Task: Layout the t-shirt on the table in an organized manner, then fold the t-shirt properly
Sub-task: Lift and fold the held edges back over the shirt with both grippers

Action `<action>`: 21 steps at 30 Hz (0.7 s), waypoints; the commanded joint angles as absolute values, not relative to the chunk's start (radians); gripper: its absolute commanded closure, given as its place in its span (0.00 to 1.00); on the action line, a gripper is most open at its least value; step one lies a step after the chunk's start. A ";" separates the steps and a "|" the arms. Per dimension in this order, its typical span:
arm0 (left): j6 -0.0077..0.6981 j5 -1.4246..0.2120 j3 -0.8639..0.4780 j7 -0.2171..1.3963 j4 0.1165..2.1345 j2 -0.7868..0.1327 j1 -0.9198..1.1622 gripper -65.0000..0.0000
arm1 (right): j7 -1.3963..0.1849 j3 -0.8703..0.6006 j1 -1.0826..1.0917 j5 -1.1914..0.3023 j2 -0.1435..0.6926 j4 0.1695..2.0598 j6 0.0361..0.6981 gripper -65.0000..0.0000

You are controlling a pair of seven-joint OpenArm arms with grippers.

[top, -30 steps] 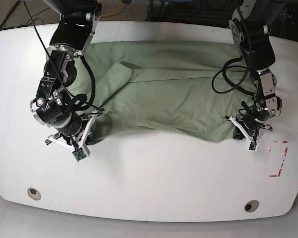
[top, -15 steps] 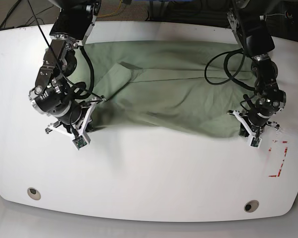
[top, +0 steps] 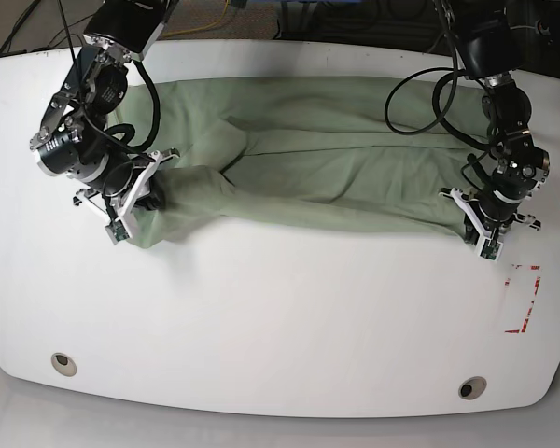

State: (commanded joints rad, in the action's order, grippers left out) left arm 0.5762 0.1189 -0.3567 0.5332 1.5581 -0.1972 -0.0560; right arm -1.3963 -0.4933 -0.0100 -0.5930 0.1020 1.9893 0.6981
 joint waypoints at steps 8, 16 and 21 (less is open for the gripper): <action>0.576 0.119 -0.357 0.533 1.595 -0.205 0.007 0.96 | -1.396 -0.519 -0.099 -0.670 0.102 1.994 0.698 1.00; 0.576 0.119 -0.357 0.533 1.644 -0.205 0.076 0.96 | -1.396 -0.550 -0.182 -0.776 0.102 2.002 0.698 1.00; 0.576 0.119 -0.357 0.533 1.664 -0.205 0.116 0.96 | -1.396 -0.550 -0.223 -0.792 0.099 2.002 0.698 1.00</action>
